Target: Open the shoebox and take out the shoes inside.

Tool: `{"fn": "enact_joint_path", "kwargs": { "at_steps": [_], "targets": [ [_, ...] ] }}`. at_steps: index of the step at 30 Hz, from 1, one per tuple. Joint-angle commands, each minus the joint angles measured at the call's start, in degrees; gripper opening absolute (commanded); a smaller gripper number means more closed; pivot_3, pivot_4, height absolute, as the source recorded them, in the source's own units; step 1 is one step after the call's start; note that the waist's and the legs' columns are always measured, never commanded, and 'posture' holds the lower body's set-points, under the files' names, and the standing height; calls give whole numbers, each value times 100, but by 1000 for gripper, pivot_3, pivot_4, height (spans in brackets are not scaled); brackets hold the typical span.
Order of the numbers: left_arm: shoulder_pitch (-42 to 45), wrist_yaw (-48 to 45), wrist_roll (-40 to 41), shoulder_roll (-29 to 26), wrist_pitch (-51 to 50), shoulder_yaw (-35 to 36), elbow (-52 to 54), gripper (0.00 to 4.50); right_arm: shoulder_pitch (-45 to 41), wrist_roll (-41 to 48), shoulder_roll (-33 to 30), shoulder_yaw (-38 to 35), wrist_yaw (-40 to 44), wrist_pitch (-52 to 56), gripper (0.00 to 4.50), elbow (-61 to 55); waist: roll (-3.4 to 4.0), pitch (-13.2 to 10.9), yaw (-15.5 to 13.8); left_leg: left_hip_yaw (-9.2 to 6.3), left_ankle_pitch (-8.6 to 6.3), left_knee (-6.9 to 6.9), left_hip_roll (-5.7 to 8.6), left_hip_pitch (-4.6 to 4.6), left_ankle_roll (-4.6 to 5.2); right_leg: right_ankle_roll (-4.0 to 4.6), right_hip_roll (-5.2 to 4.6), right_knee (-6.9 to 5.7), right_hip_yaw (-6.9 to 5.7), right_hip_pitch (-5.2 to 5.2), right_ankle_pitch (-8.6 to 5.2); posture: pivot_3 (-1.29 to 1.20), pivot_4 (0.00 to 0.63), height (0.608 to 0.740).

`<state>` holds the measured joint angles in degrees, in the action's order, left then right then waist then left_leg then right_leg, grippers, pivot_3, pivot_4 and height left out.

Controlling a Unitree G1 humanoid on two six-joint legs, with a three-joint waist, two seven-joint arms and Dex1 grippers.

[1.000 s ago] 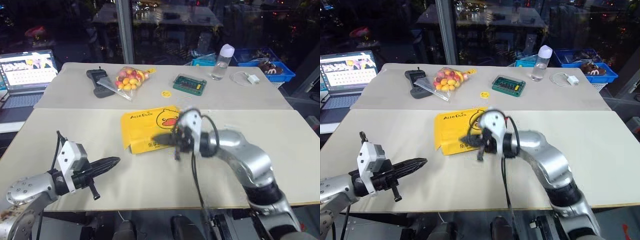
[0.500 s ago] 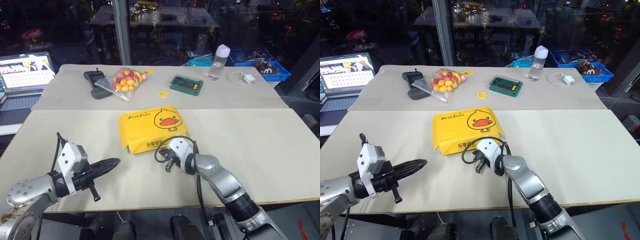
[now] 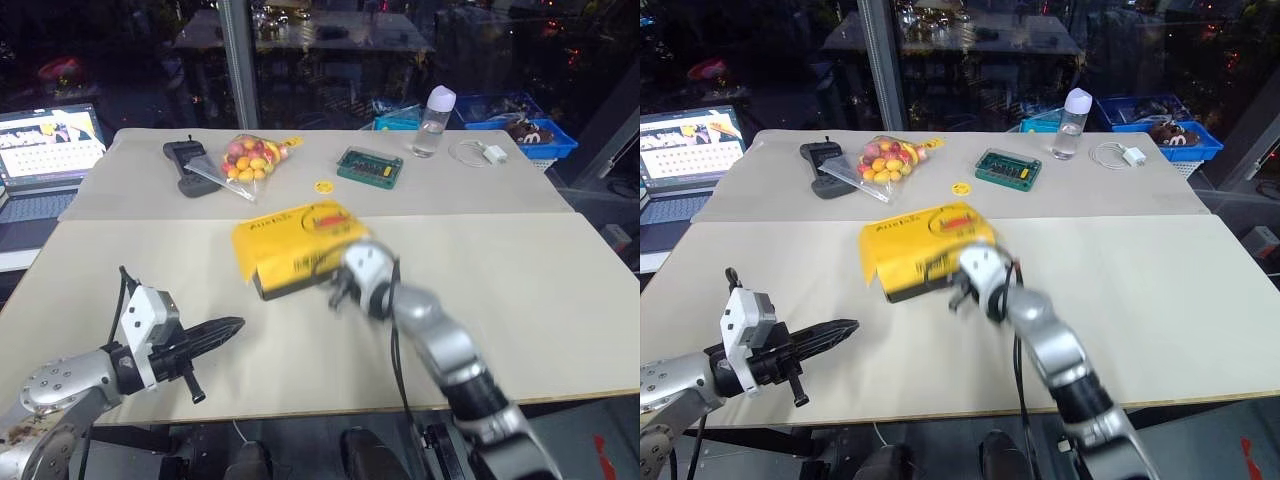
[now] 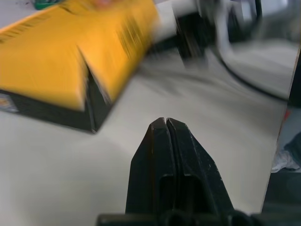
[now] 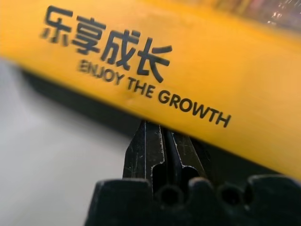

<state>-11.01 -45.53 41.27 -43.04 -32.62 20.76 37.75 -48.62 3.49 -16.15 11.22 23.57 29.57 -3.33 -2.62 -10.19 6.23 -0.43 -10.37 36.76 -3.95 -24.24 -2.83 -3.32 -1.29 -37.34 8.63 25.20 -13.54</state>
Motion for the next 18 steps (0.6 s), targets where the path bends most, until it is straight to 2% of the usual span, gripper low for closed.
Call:
{"fn": "enact_joint_path", "kwargs": {
  "at_steps": [1,2,4,5,7,10,13,18],
  "targets": [
    [126,60,74,3,-30,-155,69,36,-1549,883,416,-1001,33,-144,278,80,0,0,1,-3,0,-8,-2,0,0,0,2,-3,-4,1,-8,0,150,712],
    [165,71,72,-3,-40,-198,54,36,-1994,1116,644,-1395,-260,-353,278,369,0,1,8,-7,-1,-14,-2,-1,1,6,2,-7,-8,1,-17,0,150,712],
    [235,104,94,7,-56,-284,56,36,-2510,965,917,-1828,-997,-900,278,1228,-4,4,36,-10,-9,-19,-1,1,11,30,3,-37,-9,6,-35,0,150,712],
    [271,131,90,16,-65,-334,70,36,-2415,454,805,-1397,-1036,-962,278,1567,-12,12,42,-18,-18,-24,-1,4,24,50,4,-45,-16,5,-35,0,150,712],
    [332,197,78,31,-76,-400,89,36,-1939,-123,606,-641,-751,-1048,278,1761,-32,38,23,-32,-18,-38,2,6,24,60,0,-39,-32,-2,-37,0,150,712],
    [409,281,114,35,-107,-381,67,36,-1346,154,585,-423,-166,-963,278,1350,-96,72,18,-34,-18,-40,3,8,23,65,-3,-25,-36,-15,-39,0,150,712],
    [369,268,154,4,-154,-368,83,36,-1091,152,376,-194,396,-893,278,1073,15,-11,28,-30,-15,4,24,-43,21,43,-20,-29,-22,17,-25,0,150,712],
    [413,247,208,-10,-213,-425,62,36,-1401,37,40,135,1332,-998,278,1580,22,-15,70,-38,-13,4,8,-37,20,48,3,-72,-26,37,-30,0,150,712]
  ]
}}
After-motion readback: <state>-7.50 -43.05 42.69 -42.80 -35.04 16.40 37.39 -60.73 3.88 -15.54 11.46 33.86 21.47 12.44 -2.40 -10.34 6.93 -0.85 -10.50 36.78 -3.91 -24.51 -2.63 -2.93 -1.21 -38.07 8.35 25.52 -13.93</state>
